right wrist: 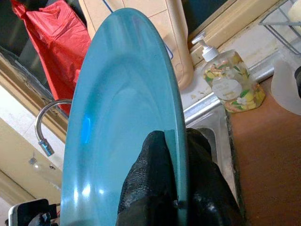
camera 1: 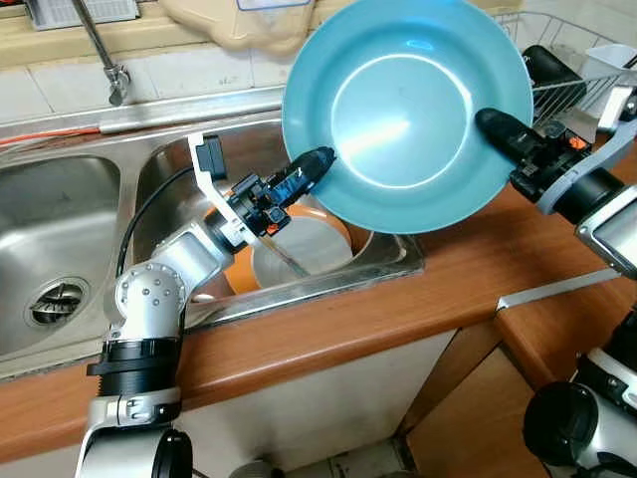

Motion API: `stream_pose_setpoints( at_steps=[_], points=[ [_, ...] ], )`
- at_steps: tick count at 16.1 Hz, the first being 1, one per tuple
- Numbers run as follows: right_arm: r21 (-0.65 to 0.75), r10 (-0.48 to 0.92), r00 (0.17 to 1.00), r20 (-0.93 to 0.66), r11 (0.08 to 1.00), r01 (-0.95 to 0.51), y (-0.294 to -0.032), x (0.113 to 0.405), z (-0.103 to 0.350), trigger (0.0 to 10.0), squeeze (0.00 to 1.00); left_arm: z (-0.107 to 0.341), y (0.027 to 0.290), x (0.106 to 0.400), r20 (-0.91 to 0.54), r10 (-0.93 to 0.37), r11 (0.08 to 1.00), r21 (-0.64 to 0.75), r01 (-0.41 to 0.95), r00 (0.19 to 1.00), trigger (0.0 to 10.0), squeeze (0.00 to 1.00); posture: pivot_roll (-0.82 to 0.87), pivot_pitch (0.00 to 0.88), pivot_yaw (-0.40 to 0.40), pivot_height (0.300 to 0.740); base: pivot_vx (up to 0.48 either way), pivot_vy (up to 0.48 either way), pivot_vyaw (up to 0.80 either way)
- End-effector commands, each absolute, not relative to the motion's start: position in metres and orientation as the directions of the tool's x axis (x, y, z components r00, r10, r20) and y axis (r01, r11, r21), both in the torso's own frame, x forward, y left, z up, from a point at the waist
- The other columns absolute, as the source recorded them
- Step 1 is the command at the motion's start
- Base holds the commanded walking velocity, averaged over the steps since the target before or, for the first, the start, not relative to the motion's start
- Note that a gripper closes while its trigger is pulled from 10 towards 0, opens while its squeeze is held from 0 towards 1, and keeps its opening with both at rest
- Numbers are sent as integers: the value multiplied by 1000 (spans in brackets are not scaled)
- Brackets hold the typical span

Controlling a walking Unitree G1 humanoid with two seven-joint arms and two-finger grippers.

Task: Kitchen organization

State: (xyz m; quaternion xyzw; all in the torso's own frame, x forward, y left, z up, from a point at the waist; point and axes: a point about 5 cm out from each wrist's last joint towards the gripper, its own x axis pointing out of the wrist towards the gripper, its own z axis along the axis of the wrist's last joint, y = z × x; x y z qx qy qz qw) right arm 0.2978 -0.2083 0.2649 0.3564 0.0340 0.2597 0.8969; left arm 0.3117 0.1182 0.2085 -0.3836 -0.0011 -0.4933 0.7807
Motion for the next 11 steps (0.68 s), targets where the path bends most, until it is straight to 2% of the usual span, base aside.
stream_pose_setpoints(
  at_steps=[1, 11],
  points=[
    [642, 509, 845, 165, 595, -484, -203, 295, 271, 0, 0, 213, 113, 314, 373, -783, 215, -588, 780, 498, 0, 0, -155, 0, 86, 740, 0, 0, 0],
    [607, 536, 835, 126, 624, -492, -185, 294, 265, 0, 0, 208, 120, 321, 331, -732, 318, -607, 729, 595, 0, 0, -155, 0, 75, 740, 0, 0, 0]
  ],
)
